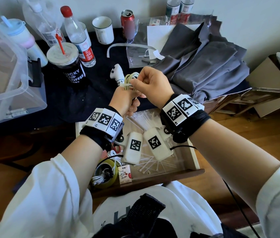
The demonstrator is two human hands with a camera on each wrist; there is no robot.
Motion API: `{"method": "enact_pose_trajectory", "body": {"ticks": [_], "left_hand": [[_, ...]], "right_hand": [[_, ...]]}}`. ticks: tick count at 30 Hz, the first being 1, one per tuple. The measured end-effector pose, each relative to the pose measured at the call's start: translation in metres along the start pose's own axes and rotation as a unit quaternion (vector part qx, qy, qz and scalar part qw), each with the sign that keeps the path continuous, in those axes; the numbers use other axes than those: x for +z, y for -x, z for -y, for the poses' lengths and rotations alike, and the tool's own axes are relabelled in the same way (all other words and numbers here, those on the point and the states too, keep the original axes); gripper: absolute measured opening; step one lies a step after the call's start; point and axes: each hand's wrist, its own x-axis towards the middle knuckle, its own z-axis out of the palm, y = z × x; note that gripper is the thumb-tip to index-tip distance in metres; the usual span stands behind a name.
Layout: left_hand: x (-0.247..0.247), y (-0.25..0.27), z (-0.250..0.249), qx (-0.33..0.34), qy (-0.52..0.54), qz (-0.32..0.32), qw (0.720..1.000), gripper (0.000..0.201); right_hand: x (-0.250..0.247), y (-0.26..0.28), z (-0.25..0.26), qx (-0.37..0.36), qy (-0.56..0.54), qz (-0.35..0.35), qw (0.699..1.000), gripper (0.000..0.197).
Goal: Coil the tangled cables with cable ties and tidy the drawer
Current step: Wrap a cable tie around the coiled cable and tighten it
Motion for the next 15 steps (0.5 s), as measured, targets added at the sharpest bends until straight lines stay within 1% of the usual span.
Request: {"method": "enact_pose_trajectory", "body": {"ticks": [3, 9, 15], "left_hand": [[0.0008, 0.0001, -0.0002, -0.012, -0.012, 0.007, 1.000, 0.033], [0.0034, -0.0041, 0.0011, -0.026, -0.051, -0.023, 0.998, 0.039], [0.0055, -0.0055, 0.0047, -0.019, -0.088, -0.050, 0.995, 0.035]], "right_hand": [[-0.0002, 0.0000, 0.0008, 0.002, -0.001, 0.005, 1.000, 0.035], [0.0013, -0.0008, 0.0007, 0.007, -0.012, 0.010, 1.000, 0.034], [0.0023, -0.0029, 0.0001, 0.019, 0.000, 0.033, 0.999, 0.034]]}}
